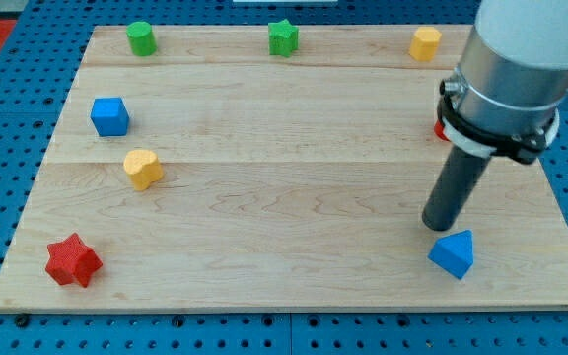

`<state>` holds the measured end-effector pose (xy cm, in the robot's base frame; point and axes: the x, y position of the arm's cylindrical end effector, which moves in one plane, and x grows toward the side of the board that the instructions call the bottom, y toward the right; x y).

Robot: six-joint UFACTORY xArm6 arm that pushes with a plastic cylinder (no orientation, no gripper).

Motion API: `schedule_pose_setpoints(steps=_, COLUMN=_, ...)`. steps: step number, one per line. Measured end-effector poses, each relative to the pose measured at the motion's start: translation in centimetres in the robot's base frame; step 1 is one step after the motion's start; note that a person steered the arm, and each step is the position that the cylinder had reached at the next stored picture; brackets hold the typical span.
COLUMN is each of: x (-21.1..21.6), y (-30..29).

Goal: Push the heart at the bottom center of the board

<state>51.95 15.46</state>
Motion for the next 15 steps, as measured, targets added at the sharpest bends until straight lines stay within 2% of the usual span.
schedule_pose_setpoints(steps=2, x=-6.6, y=-4.6)
schedule_pose_setpoints(steps=4, x=-4.9, y=-12.6)
schedule_pose_setpoints(steps=6, x=-7.6, y=-19.2)
schedule_pose_setpoints(steps=8, x=-10.5, y=-29.7)
schedule_pose_setpoints(steps=12, x=-10.6, y=-35.4)
schedule_pose_setpoints(steps=15, x=-8.2, y=-34.5)
